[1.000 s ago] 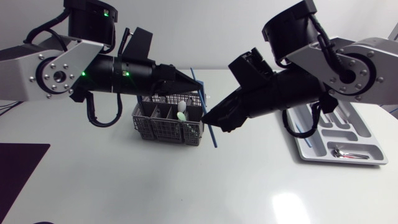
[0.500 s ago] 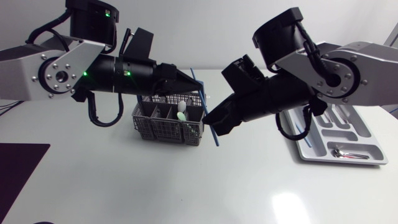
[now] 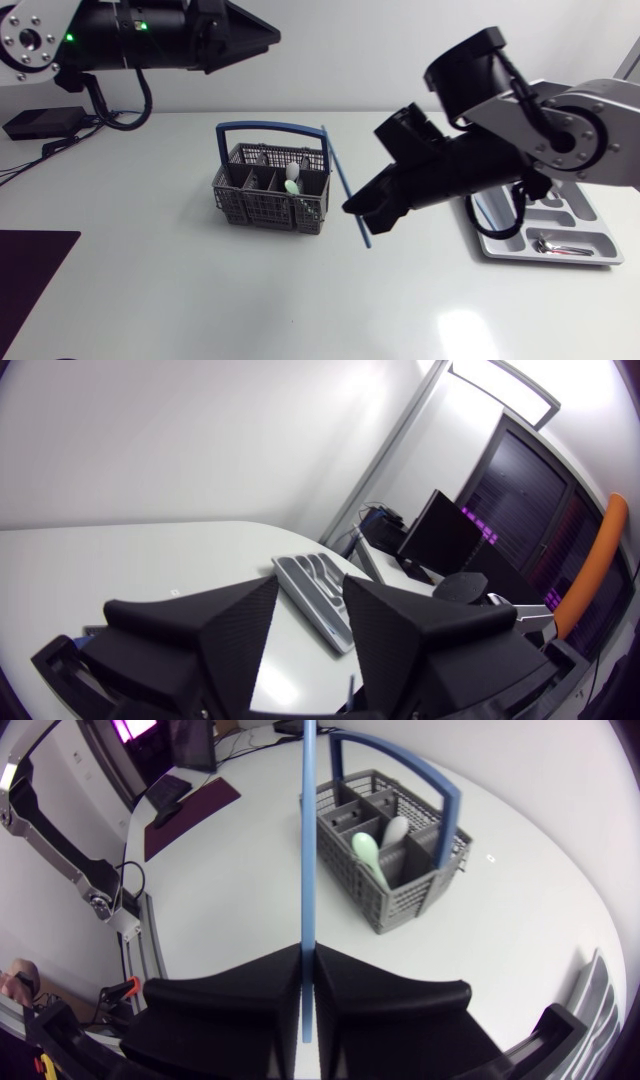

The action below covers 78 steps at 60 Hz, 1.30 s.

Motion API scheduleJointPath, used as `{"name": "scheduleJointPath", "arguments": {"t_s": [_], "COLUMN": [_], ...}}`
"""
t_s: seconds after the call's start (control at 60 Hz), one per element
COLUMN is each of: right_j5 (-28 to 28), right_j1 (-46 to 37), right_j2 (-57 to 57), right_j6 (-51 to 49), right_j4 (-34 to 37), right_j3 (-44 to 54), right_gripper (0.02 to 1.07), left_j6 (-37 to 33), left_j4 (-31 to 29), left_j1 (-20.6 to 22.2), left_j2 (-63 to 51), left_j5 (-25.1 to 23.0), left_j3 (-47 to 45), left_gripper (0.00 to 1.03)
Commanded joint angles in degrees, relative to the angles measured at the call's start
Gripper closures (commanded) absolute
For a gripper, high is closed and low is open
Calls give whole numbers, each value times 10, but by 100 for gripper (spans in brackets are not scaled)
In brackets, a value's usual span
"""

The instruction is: Unload the cutlery basket into the drawer organizer.

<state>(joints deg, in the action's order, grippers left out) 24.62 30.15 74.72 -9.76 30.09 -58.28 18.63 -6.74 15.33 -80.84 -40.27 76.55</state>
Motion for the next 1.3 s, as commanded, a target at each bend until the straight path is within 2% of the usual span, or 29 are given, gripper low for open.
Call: {"name": "scheduleJointPath", "arguments": {"t_s": [0.0, 0.083, 0.167, 0.267, 0.367, 0.567, 0.867, 0.95, 1.167, 1.283], "right_j5": [-5, -7, -36, -53, -73, -121, -159, -160, -172, -178], "right_j1": [-57, -135, -207, -311, -379, -443, -483, -485, -482, -474], "right_j2": [-33, -51, -54, -27, 16, 118, 241, 263, 256, 231], "right_j6": [-16, -25, -45, -70, -80, -80, -74, -71, -65, -63], "right_j4": [13, 14, 6, -7, -35, -67, -95, -98, -97, -95], "right_j3": [20, 33, 46, 51, 49, 28, -7, -15, -9, 3], "right_gripper": [101, 101, 101, 101, 101, 100, 98, 87, 21, 14], "left_j6": [-17, -67, -107, -146, -163, -163, -156, -151, -144, -138], "left_j4": [-31, -71, -107, -144, -173, -204, -213, -214, -213, -202], "left_j1": [-22, -28, -21, 3, 35, 71, 89, 93, 96, 92], "left_j2": [3, 3, 2, -3, -21, -70, -111, -123, -161, -172], "left_j5": [-2, 13, 42, 92, 141, 196, 226, 227, 230, 238], "left_j3": [8, -5, -18, -39, -44, -50, -61, -55, -43, -37], "left_gripper": [52, 53, 53, 53, 55, 57, 57, 57, 57, 61]}}
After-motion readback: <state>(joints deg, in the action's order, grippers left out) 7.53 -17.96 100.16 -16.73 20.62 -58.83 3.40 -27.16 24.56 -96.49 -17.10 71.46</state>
